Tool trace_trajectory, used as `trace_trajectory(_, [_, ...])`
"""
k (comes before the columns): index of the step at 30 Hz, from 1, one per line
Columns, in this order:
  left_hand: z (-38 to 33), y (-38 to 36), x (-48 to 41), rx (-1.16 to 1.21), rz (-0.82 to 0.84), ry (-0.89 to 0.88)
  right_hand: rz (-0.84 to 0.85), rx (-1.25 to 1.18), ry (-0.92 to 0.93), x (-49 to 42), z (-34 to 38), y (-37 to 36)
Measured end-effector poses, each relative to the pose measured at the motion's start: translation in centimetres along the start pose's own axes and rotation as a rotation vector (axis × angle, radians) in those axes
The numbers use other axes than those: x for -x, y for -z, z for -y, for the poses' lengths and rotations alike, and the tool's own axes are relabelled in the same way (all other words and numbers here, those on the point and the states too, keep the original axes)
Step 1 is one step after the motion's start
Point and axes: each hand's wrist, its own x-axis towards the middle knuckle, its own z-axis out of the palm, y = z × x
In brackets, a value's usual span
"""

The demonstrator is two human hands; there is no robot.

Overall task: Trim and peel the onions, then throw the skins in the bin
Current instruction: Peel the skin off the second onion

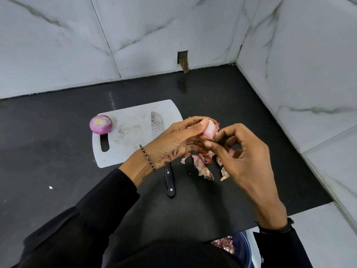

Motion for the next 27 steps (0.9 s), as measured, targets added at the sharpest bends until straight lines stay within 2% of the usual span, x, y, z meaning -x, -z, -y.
trace_trajectory(4, [0.0,-0.2,0.1,0.013,0.003,0.019,0.008,-0.040,0.012,0.0,0.0,1.4])
trace_trajectory(10, [0.1,-0.2,-0.3,0.031,-0.019,0.047,0.006,0.101,0.148,-0.2,-0.5,1.7])
trace_trajectory(17, [0.0,-0.2,-0.6,0.035,-0.152,0.074,0.065,0.142,0.160,0.0,-0.4,0.8])
trace_trajectory(22, [-0.4,0.0,-0.5,0.119,-0.263,0.162,0.141,0.159,0.147,0.6,-1.0,1.0])
trace_trajectory(27, [-0.4,0.1,-0.3,0.146,-0.310,0.212,0.103,0.111,0.067,1.1,-1.3,1.8])
